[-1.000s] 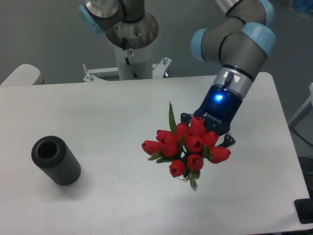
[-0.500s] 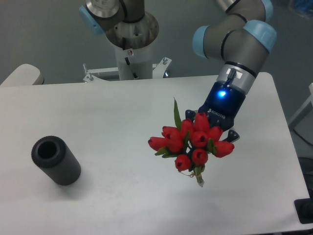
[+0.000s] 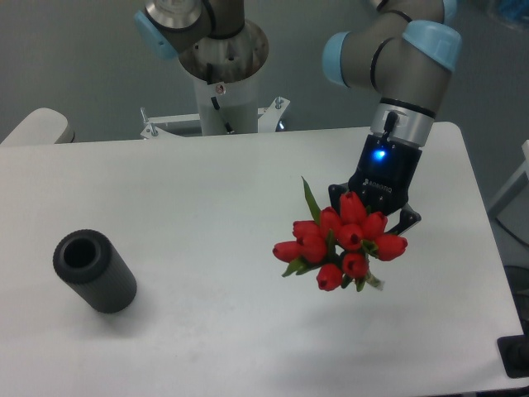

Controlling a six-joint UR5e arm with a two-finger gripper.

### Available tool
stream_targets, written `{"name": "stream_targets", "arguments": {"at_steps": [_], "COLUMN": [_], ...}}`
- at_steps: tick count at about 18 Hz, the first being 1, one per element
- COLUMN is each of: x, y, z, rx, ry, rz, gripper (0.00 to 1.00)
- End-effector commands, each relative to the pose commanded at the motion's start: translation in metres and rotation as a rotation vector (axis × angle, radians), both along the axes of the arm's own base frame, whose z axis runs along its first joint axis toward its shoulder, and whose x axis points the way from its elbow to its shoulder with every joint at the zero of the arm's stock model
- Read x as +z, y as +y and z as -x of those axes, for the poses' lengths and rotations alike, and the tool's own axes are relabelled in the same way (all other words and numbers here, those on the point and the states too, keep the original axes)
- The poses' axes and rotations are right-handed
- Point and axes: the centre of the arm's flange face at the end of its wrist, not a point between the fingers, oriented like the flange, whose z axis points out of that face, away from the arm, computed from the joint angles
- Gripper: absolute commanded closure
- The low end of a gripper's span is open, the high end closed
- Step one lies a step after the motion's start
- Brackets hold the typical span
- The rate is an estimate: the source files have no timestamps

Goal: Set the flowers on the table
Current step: 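Lower the held red tulip bouquet toward the table surface with the gripper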

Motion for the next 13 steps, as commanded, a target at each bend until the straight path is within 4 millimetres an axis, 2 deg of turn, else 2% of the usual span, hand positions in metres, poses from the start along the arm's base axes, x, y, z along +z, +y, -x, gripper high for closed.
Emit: {"name": "stream_targets", "arguments": {"at_steps": [3,6,13], "x": [-0.003,-0.015,-0.067], "y": [-0.005,-0.010,-0.043], "z": [-0.001,-0.009,-0.029], "rx": [-0.009,-0.083,-0.177], "ry": [0.062,0.134,0.257], "rz": [0.064,0.119,0.437], "gripper": [0.75,0.75,0.75]}}
